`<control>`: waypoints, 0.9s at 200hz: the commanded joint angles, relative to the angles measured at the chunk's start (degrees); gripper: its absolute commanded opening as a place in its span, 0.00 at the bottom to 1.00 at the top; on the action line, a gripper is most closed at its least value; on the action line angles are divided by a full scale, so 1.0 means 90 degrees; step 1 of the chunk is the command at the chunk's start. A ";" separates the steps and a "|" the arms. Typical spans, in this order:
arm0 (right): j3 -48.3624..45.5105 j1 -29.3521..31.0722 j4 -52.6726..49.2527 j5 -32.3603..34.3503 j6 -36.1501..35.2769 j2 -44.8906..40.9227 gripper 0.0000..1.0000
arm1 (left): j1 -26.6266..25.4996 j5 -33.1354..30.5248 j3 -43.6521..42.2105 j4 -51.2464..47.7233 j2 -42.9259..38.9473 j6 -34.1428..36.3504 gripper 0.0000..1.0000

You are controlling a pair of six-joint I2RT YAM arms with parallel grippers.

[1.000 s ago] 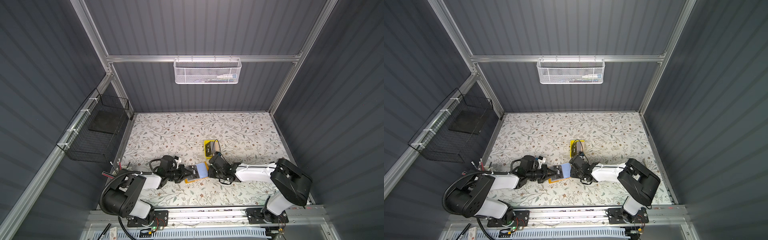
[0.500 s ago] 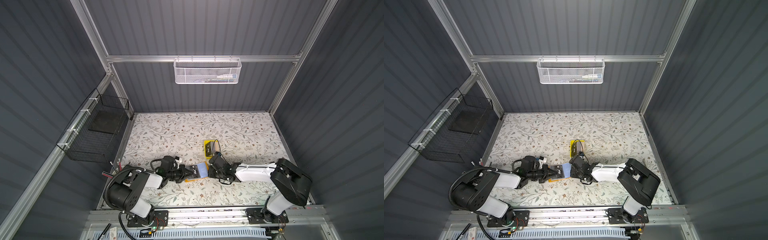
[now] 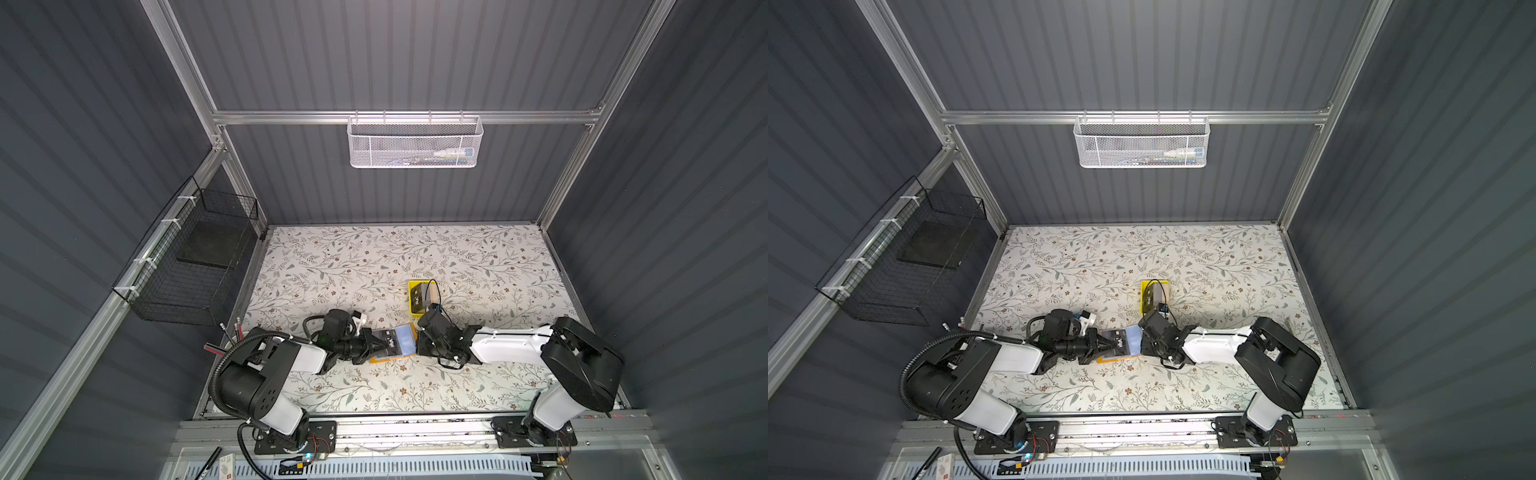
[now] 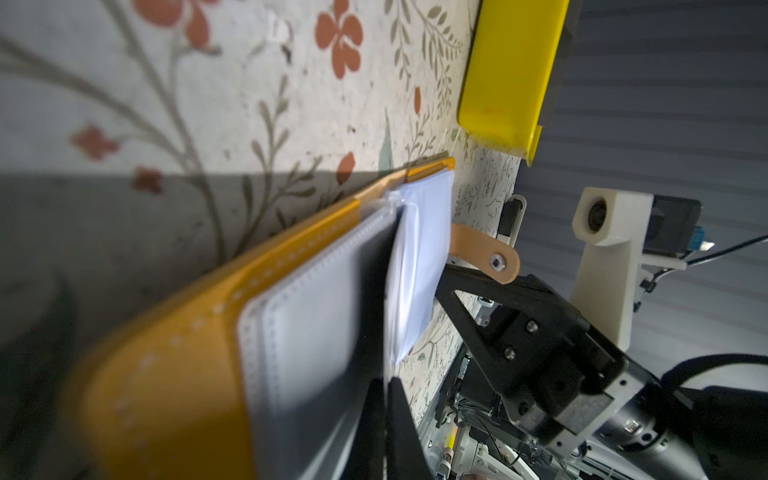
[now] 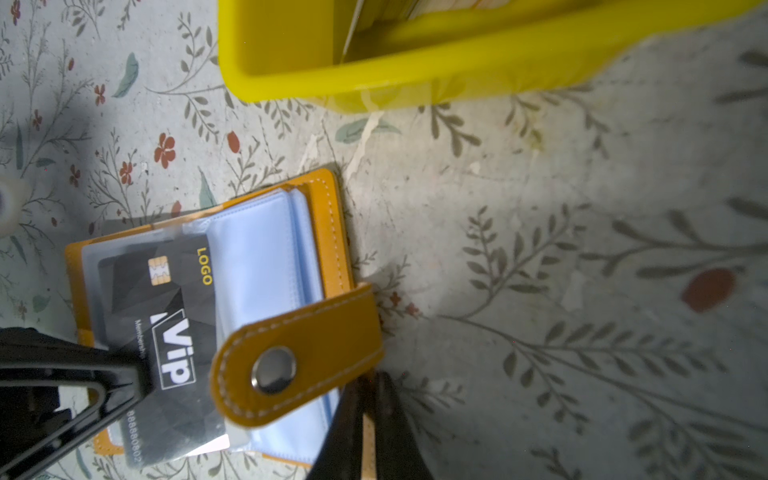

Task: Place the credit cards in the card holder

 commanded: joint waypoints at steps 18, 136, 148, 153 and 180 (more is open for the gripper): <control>-0.0150 0.0076 -0.0676 0.0090 0.0002 0.0047 0.12 | -0.0043 0.0235 0.0210 -0.0358 0.0126 0.0262 0.00; 0.0049 0.0153 -0.0652 0.0027 -0.0261 -0.0642 0.19 | -0.0051 0.0566 0.0651 -0.1662 -0.0274 0.1078 0.00; 0.0127 0.0163 -0.0595 -0.0114 -0.0335 -0.0506 0.18 | -0.0051 0.0551 0.0631 -0.1679 -0.0315 0.1081 0.00; 0.0145 0.0164 -0.0549 -0.0169 -0.0356 -0.0457 0.18 | -0.0051 0.0541 0.0630 -0.1694 -0.0319 0.1084 0.00; 0.0264 0.0203 -0.0575 -0.0239 -0.0396 -0.0203 0.18 | -0.0051 0.0532 0.0599 -0.1672 -0.0317 0.1085 0.00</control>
